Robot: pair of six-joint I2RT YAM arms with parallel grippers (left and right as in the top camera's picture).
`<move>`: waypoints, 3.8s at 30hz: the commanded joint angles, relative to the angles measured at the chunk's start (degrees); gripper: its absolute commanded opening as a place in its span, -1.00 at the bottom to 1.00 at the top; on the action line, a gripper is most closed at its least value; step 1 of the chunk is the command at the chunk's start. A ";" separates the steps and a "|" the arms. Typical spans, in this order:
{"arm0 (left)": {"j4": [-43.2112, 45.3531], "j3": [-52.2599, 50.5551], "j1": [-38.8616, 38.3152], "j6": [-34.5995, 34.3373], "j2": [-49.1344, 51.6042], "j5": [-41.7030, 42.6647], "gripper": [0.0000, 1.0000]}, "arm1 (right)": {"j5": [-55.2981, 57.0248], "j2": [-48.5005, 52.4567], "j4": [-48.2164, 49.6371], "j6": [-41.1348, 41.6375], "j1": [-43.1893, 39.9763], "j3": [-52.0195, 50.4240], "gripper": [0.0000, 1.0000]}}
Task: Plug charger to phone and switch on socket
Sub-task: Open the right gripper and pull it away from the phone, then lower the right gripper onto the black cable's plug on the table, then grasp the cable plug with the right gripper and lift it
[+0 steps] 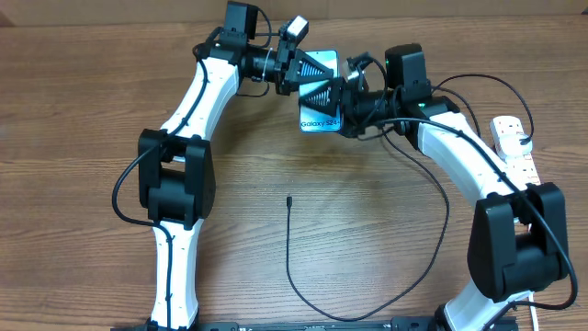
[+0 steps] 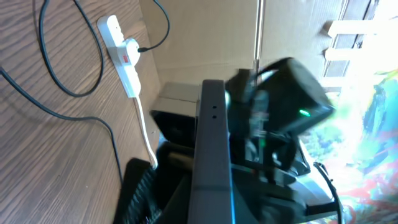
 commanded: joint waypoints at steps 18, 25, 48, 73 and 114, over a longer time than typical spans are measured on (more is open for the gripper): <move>-32.92 0.44 5.29 18.78 -0.20 -25.79 -0.92 | 6.34 -1.31 -24.22 -27.67 0.46 -0.48 0.95; -38.07 0.44 8.63 18.80 -0.20 -25.81 -0.91 | 18.82 -1.31 -24.24 -22.32 7.72 -1.16 -0.89; -46.42 0.44 12.41 27.17 -0.17 -35.10 -0.91 | 60.96 1.57 -25.53 6.43 31.76 -2.62 -0.41; -42.45 0.44 12.44 26.05 -0.17 -34.99 -0.92 | 57.44 9.29 -21.35 8.50 34.03 -2.62 -0.63; -36.96 0.44 12.41 26.25 -0.20 -35.04 -0.92 | 51.23 13.66 -28.85 -20.09 21.33 5.25 -0.49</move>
